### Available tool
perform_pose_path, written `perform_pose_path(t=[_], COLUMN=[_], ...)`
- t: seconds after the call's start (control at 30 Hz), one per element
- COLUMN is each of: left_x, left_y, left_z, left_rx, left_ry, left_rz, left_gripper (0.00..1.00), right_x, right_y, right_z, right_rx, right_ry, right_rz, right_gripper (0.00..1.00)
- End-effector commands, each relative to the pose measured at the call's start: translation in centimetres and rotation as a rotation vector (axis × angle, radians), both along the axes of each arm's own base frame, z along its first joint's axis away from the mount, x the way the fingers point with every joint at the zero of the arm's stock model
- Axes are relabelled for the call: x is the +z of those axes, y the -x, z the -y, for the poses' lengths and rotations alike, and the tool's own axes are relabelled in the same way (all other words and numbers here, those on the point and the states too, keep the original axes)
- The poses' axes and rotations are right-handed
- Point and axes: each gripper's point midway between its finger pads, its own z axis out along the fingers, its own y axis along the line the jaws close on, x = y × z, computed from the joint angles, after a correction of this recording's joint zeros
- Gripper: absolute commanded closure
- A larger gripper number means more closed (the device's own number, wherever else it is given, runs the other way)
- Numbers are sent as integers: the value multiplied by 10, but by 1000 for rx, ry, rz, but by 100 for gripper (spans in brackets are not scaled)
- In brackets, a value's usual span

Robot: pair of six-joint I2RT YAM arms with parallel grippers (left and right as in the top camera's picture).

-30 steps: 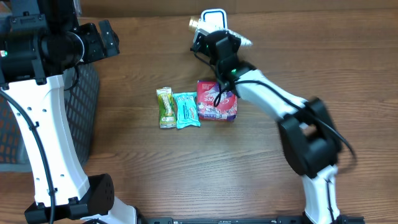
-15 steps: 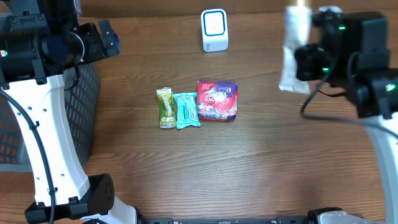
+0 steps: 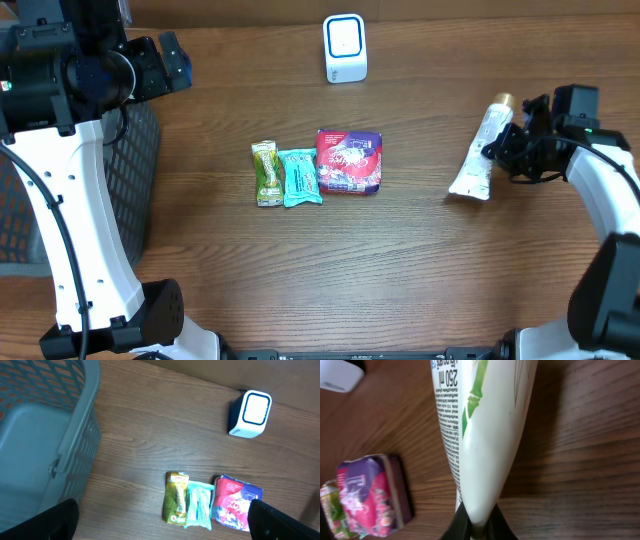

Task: Scan the item barcode
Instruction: 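Carry the tube right and set it down on the table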

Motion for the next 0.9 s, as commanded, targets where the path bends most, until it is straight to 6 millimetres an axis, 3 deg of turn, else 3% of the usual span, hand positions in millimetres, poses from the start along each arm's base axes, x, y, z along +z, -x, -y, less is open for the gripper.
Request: perform_pose_path(t=[0.0,0.03,0.07,0.17,0.33,0.4,0.47,0.63,0.87], left_x=[5,5,5,5,5,5,5,5,5], left_y=[-2,-2,-2,-2,-2,-2,-2,-2,-2], left_z=[2,2,2,2,2,2,2,2,2], left_rx=[-22,-22,-22,-23,-22,-22,-22,-22,-22], left_ry=[-7,-7,-7,-7,-7,-7,-7,-7,-7], left_rz=[21,21,21,21,21,21,21,21,21], left_gripper=[0,0,0,0,0,0,0,0,0], right_x=[-15,-17,-18,-9,37,61,73,72,54], right_y=[-6,-6,-7,-14,-24,-25,-24,-16,-14], right_z=[-4,-3,1,9,5,-9,-28,-87,-174], right_rx=[11,7,-2,-15,3,49,114,252,291], right_ry=[-45,-39,-26,12,3,-15,-30,-56,-51], right_rz=[-11,-14,-12,4,10,14,26,15,-20], right_gripper=[82,64,36,25,22,22,21,22,38])
